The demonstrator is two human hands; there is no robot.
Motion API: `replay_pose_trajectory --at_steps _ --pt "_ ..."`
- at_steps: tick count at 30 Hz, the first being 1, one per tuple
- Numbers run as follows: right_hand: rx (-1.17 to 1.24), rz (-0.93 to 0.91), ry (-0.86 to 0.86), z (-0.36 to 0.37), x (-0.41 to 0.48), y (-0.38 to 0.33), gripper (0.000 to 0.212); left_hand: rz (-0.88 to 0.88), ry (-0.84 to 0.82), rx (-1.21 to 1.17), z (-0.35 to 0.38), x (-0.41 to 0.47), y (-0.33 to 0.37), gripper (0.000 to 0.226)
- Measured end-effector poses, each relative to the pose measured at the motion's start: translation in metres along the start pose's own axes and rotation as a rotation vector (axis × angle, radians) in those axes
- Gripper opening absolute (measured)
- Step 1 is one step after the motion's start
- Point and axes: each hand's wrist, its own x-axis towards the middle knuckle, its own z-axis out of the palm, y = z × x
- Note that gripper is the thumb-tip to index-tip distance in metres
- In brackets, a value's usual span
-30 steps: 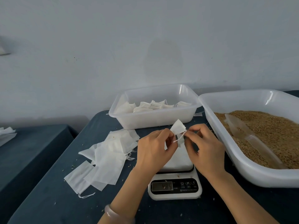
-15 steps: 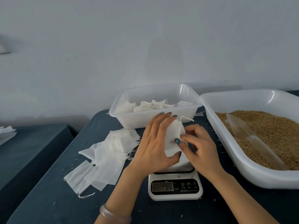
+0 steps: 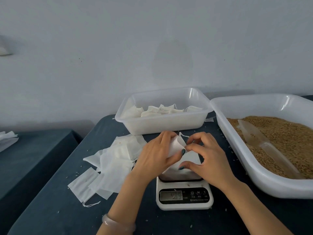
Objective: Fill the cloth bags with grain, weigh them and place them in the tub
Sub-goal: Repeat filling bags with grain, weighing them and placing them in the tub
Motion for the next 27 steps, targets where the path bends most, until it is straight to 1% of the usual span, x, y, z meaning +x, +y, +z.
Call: replay_pose_trajectory --at_steps 3,7,10,13,14,16,20,24,26,27 --pt "-0.095 -0.03 0.037 -0.001 0.0 0.001 0.022 -0.006 -0.066 -0.051 -0.003 0.0 -0.004 0.056" --pt "-0.157 -0.036 0.059 -0.001 -0.001 0.0 0.021 -0.027 -0.108 -0.085 0.0 0.0 -0.001 0.068" --pt "-0.182 -0.054 0.077 -0.001 -0.001 -0.001 0.016 -0.016 -0.057 -0.079 0.004 0.0 0.0 0.062" --pt "-0.192 -0.071 0.1 -0.003 0.0 -0.002 0.012 -0.034 -0.054 -0.077 0.005 0.0 -0.005 0.055" --pt "-0.19 -0.065 0.102 -0.003 0.0 -0.003 0.013 -0.042 -0.054 -0.082 0.006 0.0 -0.007 0.054" --pt "-0.162 -0.026 0.101 -0.003 -0.001 -0.006 0.021 -0.057 -0.047 -0.106 0.007 -0.002 -0.01 0.053" --pt "-0.047 0.066 0.161 -0.008 -0.001 -0.026 0.032 -0.081 -0.007 -0.191 0.009 -0.002 -0.015 0.058" --pt "-0.224 0.077 0.125 -0.034 0.022 -0.038 0.031 -0.077 0.033 -0.22 0.011 -0.003 -0.02 0.062" --pt "-0.307 0.15 0.082 -0.058 0.041 -0.028 0.035 -0.113 0.032 -0.245 0.012 -0.004 -0.021 0.062" --pt "-0.351 0.217 0.03 -0.072 0.05 -0.018 0.038 -0.13 0.025 -0.254 0.012 -0.004 -0.022 0.061"
